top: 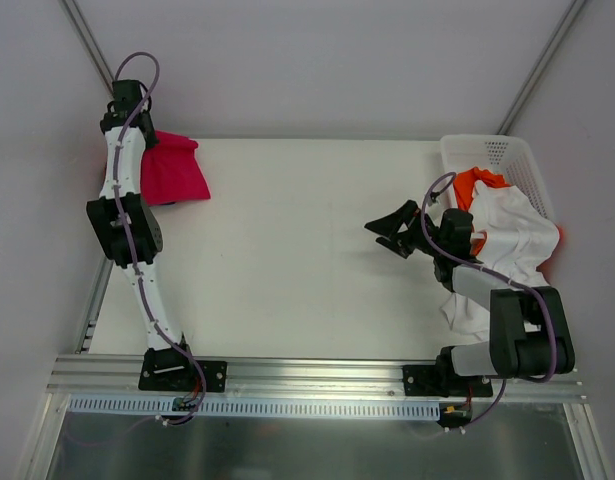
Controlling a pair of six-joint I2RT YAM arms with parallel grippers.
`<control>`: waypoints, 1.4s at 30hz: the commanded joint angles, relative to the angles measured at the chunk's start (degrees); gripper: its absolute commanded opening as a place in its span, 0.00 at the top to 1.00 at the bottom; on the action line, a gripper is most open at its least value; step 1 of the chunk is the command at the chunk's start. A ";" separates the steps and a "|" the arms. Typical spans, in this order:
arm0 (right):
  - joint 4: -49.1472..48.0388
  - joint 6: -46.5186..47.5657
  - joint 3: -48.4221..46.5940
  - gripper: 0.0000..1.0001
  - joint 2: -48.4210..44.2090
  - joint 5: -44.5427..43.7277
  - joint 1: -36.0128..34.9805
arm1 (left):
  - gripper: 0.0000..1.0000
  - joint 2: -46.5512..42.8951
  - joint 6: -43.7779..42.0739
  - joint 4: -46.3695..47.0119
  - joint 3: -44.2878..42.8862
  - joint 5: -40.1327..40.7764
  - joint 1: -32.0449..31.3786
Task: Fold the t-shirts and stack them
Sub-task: Neatly place the folded tshirt to the corner
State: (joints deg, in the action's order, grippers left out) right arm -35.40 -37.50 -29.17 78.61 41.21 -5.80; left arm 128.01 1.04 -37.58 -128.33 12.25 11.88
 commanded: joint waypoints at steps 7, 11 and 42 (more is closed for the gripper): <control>-4.77 -0.39 0.08 0.00 1.46 1.86 0.35 | 1.00 -5.05 3.09 0.49 -3.50 2.51 5.61; -4.86 -0.39 -0.01 0.01 1.81 1.94 0.27 | 1.00 -3.91 3.97 0.41 -3.42 5.94 6.58; -7.23 0.32 -1.24 0.01 8.22 2.56 -0.79 | 0.01 1.99 12.68 -0.12 -9.74 6.81 3.78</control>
State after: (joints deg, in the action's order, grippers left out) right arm -38.81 -37.52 -29.19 86.06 42.35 -6.17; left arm 136.99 13.78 -38.22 -134.58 17.26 19.81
